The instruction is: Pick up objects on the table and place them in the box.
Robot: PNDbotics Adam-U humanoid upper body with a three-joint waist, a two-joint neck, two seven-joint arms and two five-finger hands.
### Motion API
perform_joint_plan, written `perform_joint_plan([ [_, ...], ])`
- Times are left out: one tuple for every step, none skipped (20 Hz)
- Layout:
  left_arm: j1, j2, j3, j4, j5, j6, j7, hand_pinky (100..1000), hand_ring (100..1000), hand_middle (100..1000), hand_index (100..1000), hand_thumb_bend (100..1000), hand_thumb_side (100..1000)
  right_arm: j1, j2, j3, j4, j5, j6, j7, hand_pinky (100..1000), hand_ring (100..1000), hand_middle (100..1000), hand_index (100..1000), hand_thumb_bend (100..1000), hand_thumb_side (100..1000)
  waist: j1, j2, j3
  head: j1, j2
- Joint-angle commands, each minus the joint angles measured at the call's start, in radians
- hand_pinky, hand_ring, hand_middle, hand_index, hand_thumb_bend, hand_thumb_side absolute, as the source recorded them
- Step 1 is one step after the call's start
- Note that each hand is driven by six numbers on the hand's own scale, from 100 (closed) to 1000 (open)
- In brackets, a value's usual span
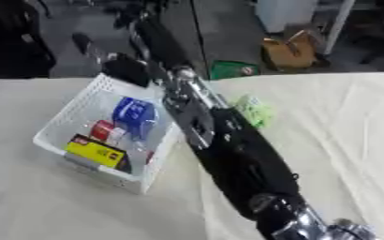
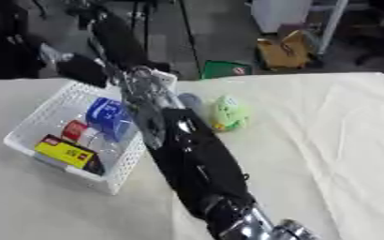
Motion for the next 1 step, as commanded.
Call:
perform_joint_plan([
  [-0.007,0.017,0.007,-0.018,-0.006,-0.007,0.004,718,693,782,734,100,675,0.008,-0.076,0.015,-0.218,-0.059,0.0,-0.078,912,942,725,900,100,1000,0.007,-0.018,-0.005,0.018,0.012],
])
